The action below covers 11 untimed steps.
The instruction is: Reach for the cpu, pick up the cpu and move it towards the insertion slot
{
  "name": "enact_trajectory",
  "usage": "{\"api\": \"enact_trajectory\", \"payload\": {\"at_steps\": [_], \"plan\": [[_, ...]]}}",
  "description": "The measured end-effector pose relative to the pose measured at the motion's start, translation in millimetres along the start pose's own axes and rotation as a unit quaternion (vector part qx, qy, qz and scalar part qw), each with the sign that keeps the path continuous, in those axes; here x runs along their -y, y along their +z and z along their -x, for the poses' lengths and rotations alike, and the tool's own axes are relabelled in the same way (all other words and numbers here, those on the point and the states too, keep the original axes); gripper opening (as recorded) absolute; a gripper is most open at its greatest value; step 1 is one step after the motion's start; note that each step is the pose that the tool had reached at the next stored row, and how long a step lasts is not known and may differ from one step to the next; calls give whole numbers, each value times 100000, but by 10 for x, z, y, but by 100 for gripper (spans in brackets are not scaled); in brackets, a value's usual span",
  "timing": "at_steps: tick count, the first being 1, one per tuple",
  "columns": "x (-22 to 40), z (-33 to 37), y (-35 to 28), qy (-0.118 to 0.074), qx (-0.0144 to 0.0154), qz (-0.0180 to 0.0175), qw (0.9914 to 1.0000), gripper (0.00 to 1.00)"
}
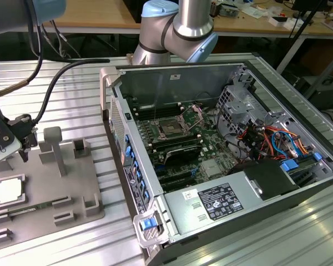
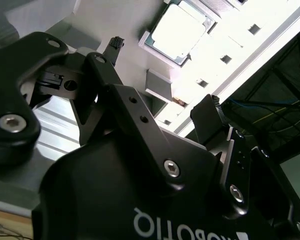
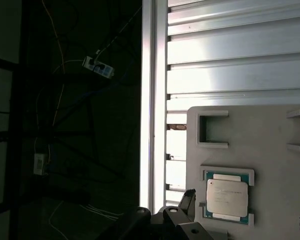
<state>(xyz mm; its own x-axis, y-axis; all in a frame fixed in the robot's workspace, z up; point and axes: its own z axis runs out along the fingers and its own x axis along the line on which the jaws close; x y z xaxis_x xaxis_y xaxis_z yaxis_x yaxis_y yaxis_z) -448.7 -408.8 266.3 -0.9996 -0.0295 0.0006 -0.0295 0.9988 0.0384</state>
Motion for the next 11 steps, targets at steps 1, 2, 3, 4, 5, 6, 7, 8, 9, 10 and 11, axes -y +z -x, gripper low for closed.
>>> {"api": "enact_trajectory", "payload": {"at_steps": [1,2,3,4,5,6,7,8,9,10,11], "plan": [[0,0,0,-2,-3,-16,100000,83],[1,0,1,-2,1,-23,100000,83],[1,0,2,5,8,-20,100000,83],[1,0,2,7,4,-21,100000,83],[6,0,4,0,3,-21,100000,83],[13,0,7,-6,7,-20,100000,83],[20,-1,10,-1,-3,-25,100000,83],[25,-1,12,-2,3,-22,100000,83],[28,-1,13,-2,-3,-26,100000,83],[35,-1,17,-1,1,-22,100000,83],[40,-1,20,2,2,-21,100000,83]]}}
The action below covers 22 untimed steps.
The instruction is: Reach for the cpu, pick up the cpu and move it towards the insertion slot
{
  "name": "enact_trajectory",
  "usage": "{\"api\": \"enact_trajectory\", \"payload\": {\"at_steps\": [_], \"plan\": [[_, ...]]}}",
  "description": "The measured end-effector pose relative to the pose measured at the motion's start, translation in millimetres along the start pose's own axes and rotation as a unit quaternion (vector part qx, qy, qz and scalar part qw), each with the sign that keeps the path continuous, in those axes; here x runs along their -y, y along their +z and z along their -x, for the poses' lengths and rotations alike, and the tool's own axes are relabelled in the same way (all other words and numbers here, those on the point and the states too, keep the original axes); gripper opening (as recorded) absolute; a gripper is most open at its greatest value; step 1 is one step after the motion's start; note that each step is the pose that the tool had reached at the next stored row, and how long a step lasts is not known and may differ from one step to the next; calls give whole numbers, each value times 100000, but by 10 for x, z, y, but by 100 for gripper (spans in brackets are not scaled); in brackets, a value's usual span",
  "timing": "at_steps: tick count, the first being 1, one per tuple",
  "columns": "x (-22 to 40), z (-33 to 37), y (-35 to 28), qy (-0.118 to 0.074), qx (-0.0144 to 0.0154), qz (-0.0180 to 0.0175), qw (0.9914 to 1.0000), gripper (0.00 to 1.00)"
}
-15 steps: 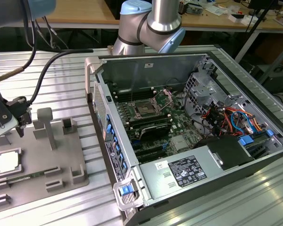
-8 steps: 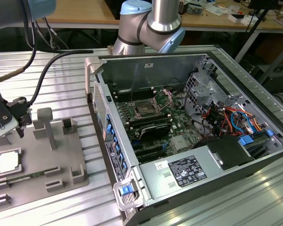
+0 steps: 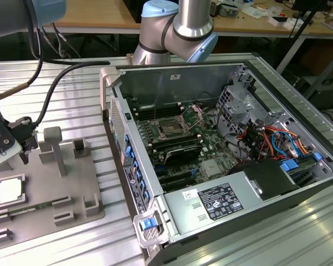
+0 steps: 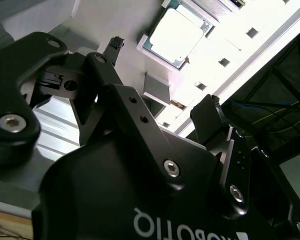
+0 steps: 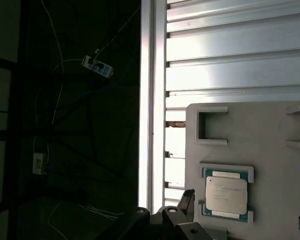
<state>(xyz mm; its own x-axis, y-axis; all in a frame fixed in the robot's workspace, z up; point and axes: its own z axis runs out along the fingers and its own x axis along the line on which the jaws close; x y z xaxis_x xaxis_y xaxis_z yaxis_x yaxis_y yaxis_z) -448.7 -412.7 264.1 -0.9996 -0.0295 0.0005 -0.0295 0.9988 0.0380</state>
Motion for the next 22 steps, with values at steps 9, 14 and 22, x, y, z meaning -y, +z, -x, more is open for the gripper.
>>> {"api": "enact_trajectory", "payload": {"at_steps": [9,14,22], "plan": [[32,0,39,-13,-6,1,100000,83],[87,-2,82,-5,-33,-1,100000,83],[119,-4,167,5,-184,1,100000,83]]}}
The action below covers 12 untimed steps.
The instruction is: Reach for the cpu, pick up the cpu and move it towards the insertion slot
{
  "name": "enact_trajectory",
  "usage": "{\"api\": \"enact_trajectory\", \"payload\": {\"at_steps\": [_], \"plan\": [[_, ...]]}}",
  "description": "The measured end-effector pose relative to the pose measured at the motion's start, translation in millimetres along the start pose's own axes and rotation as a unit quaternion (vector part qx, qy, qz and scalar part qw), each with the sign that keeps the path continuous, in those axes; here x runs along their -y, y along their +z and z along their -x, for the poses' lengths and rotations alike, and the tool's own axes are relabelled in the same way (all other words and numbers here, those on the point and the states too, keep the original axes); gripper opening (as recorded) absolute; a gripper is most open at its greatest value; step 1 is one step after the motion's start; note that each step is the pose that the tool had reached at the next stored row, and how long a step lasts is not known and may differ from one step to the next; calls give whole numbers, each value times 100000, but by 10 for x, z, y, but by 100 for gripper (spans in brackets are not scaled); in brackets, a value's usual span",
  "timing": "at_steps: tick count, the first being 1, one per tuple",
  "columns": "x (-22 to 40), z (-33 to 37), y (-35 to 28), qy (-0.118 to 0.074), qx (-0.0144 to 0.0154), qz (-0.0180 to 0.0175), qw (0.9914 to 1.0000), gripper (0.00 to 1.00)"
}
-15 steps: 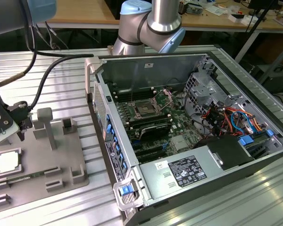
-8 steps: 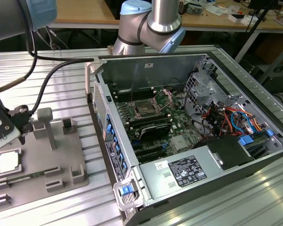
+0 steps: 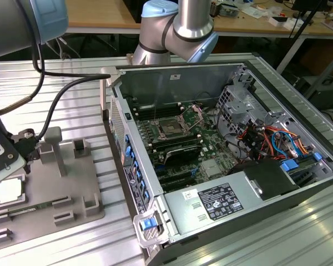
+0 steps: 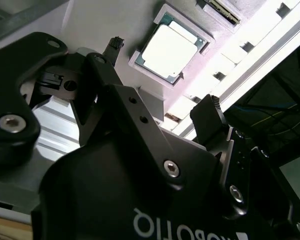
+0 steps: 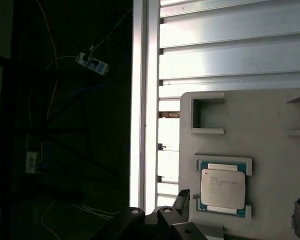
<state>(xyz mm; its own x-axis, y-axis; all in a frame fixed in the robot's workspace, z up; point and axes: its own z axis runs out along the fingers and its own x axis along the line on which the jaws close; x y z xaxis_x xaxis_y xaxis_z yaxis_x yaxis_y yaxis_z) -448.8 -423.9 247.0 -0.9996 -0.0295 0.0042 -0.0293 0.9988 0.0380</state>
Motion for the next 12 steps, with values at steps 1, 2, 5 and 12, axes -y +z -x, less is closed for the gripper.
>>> {"api": "enact_trajectory", "payload": {"at_steps": [1,2,5,12], "plan": [[1,0,5,-1,-17,-1,100000,83],[2,0,11,-2,-32,1,100000,83],[4,0,15,4,-41,-5,100000,83],[11,1,120,-3,-47,0,100000,83]]}}
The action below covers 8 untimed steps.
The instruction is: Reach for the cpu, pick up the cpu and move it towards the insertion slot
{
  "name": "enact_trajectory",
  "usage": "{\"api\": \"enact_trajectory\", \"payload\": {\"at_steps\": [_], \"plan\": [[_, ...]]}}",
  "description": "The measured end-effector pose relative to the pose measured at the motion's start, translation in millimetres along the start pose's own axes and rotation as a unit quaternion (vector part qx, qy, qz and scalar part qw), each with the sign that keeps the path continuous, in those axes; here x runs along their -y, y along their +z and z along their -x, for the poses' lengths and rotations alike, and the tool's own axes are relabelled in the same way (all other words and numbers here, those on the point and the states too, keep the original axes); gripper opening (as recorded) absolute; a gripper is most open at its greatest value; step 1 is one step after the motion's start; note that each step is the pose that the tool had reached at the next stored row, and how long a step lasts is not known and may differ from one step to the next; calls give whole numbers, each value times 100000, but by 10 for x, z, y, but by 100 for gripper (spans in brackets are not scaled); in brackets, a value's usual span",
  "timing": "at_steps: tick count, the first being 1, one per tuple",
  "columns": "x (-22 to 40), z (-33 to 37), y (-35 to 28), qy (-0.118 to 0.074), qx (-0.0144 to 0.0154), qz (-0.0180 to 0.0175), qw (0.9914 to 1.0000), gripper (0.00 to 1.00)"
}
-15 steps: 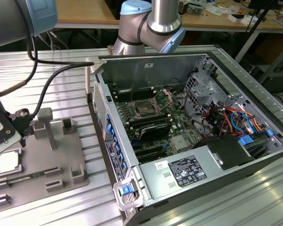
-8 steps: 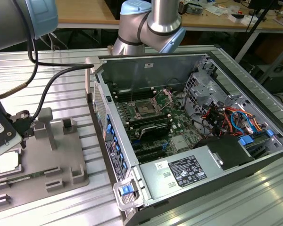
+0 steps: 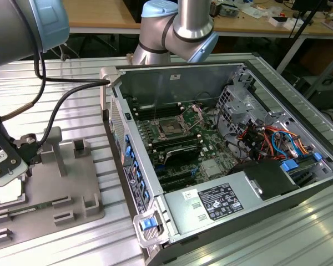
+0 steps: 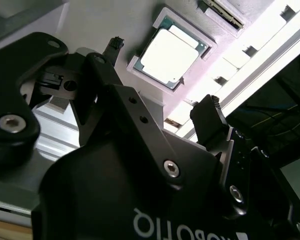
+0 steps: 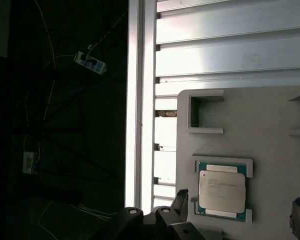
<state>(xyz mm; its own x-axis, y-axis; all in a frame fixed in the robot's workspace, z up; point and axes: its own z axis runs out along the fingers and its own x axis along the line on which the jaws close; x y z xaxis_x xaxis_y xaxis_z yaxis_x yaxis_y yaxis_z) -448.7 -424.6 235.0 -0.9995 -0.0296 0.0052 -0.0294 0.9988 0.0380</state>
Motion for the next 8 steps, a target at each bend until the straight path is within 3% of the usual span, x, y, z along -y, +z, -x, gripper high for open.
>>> {"api": "enact_trajectory", "payload": {"at_steps": [8], "plan": [[6,0,157,6,-23,-2,100000,83]]}}
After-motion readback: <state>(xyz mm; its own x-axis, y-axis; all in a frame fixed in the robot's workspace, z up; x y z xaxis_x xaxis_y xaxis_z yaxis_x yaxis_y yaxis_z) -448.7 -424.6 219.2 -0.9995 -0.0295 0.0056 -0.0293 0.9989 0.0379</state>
